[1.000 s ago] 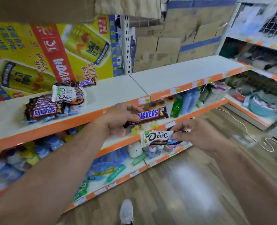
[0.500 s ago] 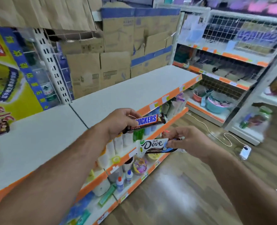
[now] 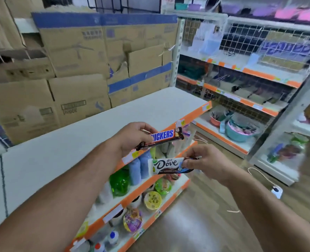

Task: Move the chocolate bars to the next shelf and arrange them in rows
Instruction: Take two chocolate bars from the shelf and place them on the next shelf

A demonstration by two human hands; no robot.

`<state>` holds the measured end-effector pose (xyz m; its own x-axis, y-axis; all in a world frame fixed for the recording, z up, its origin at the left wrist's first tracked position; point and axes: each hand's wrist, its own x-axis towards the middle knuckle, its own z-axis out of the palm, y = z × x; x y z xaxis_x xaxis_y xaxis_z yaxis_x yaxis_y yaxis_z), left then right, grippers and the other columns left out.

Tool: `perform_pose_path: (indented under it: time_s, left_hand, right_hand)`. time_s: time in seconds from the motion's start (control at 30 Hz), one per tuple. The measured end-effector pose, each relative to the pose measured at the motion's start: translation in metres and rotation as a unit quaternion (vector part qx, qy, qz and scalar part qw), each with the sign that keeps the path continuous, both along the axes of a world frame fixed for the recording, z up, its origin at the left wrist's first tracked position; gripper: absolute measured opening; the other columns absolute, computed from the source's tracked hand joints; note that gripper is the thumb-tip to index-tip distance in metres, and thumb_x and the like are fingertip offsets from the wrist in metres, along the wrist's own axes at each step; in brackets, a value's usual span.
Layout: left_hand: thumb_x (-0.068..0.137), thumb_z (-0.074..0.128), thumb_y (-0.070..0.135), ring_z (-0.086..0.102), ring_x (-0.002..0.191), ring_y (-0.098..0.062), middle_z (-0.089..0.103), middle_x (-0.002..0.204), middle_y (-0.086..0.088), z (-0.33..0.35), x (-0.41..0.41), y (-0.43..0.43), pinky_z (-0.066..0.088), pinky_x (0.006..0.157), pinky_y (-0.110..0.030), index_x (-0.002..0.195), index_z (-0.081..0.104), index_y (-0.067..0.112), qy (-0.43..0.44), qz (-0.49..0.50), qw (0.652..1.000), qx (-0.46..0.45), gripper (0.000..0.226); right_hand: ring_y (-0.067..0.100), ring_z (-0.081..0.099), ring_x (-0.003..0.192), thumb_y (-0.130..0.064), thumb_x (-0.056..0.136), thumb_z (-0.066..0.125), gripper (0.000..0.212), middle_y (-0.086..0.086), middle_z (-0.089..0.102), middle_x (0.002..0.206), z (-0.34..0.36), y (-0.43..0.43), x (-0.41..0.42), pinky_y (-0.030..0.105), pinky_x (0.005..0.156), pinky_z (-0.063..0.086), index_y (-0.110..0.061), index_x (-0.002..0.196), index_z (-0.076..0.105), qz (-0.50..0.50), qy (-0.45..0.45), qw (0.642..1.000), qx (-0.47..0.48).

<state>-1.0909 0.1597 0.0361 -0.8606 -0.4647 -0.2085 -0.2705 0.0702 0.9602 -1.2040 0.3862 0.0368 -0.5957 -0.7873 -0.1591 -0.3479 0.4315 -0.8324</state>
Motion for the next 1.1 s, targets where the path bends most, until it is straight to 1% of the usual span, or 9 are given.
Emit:
perform_pose_path:
  time_s: [0.07,0.17,0.37,0.47,0.63,0.77,0.9,1.0,1.1]
  left_hand:
    - [0.084,0.059,-0.009,0.059,0.057,-0.014,0.069,0.084,-0.014,0.004,-0.031,0.004,0.044,0.051,-0.019,0.094,0.066,0.01,-0.007,0.02,1.0,-0.007,0.023]
    - [0.085,0.059,-0.007,0.056,0.047,-0.007,0.069,0.08,-0.012,0.012,-0.073,0.008,0.039,0.042,-0.014,0.099,0.066,0.008,-0.01,0.049,0.999,-0.013,0.022]
    - [0.087,0.058,-0.007,0.057,0.05,-0.013,0.07,0.083,-0.016,0.011,-0.141,-0.009,0.038,0.04,-0.016,0.101,0.065,0.006,-0.024,0.092,0.995,-0.016,0.02]
    - [0.087,0.057,-0.007,0.058,0.049,-0.01,0.071,0.082,-0.015,0.006,-0.174,-0.033,0.036,0.04,-0.017,0.099,0.064,0.009,-0.037,0.106,0.993,-0.021,0.021]
    - [0.085,0.06,-0.005,0.067,0.068,-0.016,0.074,0.089,-0.013,-0.009,-0.231,-0.09,0.044,0.055,-0.026,0.097,0.067,0.011,-0.042,0.131,0.99,-0.015,0.021]
    - [0.084,0.059,-0.008,0.066,0.068,-0.018,0.073,0.091,-0.015,-0.016,-0.273,-0.133,0.044,0.055,-0.026,0.092,0.068,0.014,-0.048,0.159,0.986,-0.006,0.024]
    - [0.082,0.063,-0.006,0.064,0.075,-0.024,0.074,0.091,-0.012,-0.022,-0.299,-0.171,0.045,0.071,-0.038,0.086,0.072,0.019,-0.068,0.19,0.979,-0.016,0.027]
    - [0.082,0.066,-0.004,0.064,0.077,-0.021,0.074,0.092,-0.009,-0.028,-0.313,-0.189,0.049,0.072,-0.037,0.082,0.073,0.023,-0.079,0.224,0.971,-0.015,0.028]
    - [0.082,0.066,-0.003,0.062,0.076,-0.014,0.073,0.089,-0.002,-0.031,-0.325,-0.199,0.049,0.066,-0.026,0.084,0.073,0.023,-0.084,0.255,0.963,-0.029,0.027]
  right_hand:
    - [0.001,0.055,0.051,-0.009,0.08,0.077,0.007,0.004,0.069,0.073,0.006,-0.002,-0.04,0.013,0.051,0.042,-0.009,0.083,0.072,0.019,-0.008,1.0,-0.002]
    - [0.0,0.058,0.058,-0.012,0.079,0.079,0.008,-0.002,0.07,0.074,0.017,-0.007,-0.096,0.011,0.054,0.041,-0.014,0.079,0.071,0.053,-0.006,0.999,-0.002]
    - [0.009,0.063,0.068,-0.014,0.078,0.08,0.011,-0.002,0.073,0.076,0.01,-0.036,-0.186,0.027,0.066,0.048,-0.016,0.075,0.07,0.076,-0.021,0.997,-0.014]
    - [0.007,0.063,0.065,-0.012,0.079,0.079,0.01,-0.004,0.072,0.072,0.002,-0.063,-0.227,0.025,0.066,0.049,-0.014,0.076,0.069,0.094,-0.024,0.995,-0.009]
    - [0.007,0.064,0.065,-0.011,0.08,0.078,0.008,-0.002,0.072,0.071,-0.01,-0.123,-0.298,0.021,0.063,0.049,-0.011,0.081,0.071,0.106,-0.031,0.994,0.005]
    - [0.003,0.063,0.059,-0.005,0.079,0.078,0.007,-0.005,0.07,0.065,-0.01,-0.171,-0.344,0.01,0.055,0.044,-0.007,0.082,0.071,0.112,-0.037,0.993,0.005]
    - [-0.002,0.056,0.05,-0.003,0.081,0.076,0.005,-0.008,0.065,0.06,-0.015,-0.218,-0.387,0.008,0.049,0.039,-0.003,0.083,0.071,0.128,-0.037,0.991,0.014]
    - [0.003,0.054,0.053,-0.007,0.08,0.077,0.005,-0.009,0.065,0.058,-0.026,-0.25,-0.419,0.013,0.051,0.039,-0.006,0.082,0.071,0.154,-0.026,0.987,0.036]
    - [0.011,0.057,0.063,-0.005,0.08,0.075,0.005,-0.003,0.068,0.067,-0.038,-0.283,-0.453,0.022,0.063,0.044,-0.008,0.08,0.071,0.178,-0.025,0.983,0.045]
